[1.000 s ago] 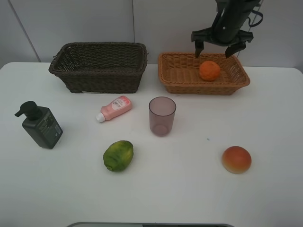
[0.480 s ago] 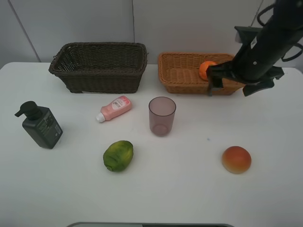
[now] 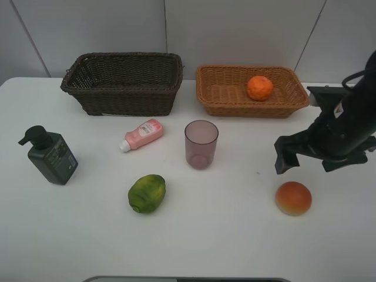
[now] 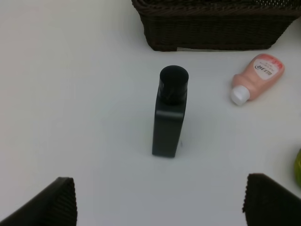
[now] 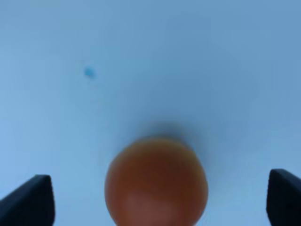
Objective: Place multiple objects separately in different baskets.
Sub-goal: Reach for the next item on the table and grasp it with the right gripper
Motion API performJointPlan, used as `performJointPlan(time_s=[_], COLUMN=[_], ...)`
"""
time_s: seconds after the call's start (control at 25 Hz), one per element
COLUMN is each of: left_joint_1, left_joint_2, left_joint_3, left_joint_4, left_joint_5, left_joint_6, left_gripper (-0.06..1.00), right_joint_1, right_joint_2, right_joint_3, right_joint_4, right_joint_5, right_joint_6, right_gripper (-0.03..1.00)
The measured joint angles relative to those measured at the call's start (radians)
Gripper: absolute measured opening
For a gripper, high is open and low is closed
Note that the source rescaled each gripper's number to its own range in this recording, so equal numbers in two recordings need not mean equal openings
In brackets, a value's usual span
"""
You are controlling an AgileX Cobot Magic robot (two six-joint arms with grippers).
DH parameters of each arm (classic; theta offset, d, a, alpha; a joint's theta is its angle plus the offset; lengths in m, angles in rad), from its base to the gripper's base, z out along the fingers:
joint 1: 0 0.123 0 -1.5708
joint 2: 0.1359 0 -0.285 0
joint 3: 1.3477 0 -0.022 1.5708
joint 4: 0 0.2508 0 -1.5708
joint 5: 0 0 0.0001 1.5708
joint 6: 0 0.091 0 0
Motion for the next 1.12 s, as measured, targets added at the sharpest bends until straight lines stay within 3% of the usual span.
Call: performJointPlan(time_s=[0.28, 1.12], left_joint_1=[0.0, 0.0], left_joint_2=[0.0, 0.0], left_joint_3=[0.0, 0.0], left_joint_4=[0.0, 0.0], left_joint_5=[0.0, 0.0], left_joint_6=[0.0, 0.0], left_gripper=[0.92, 0.92], right_joint_1=[0.0, 0.0], right_joint_2=[0.0, 0.192], right_joint_3=[0.09, 0.102], right_joint_4=[0.014, 0.037], right_joint_5=[-0.113, -0.188], right_joint_6=[0.058, 0.062], right_gripper=[1.0, 1.0])
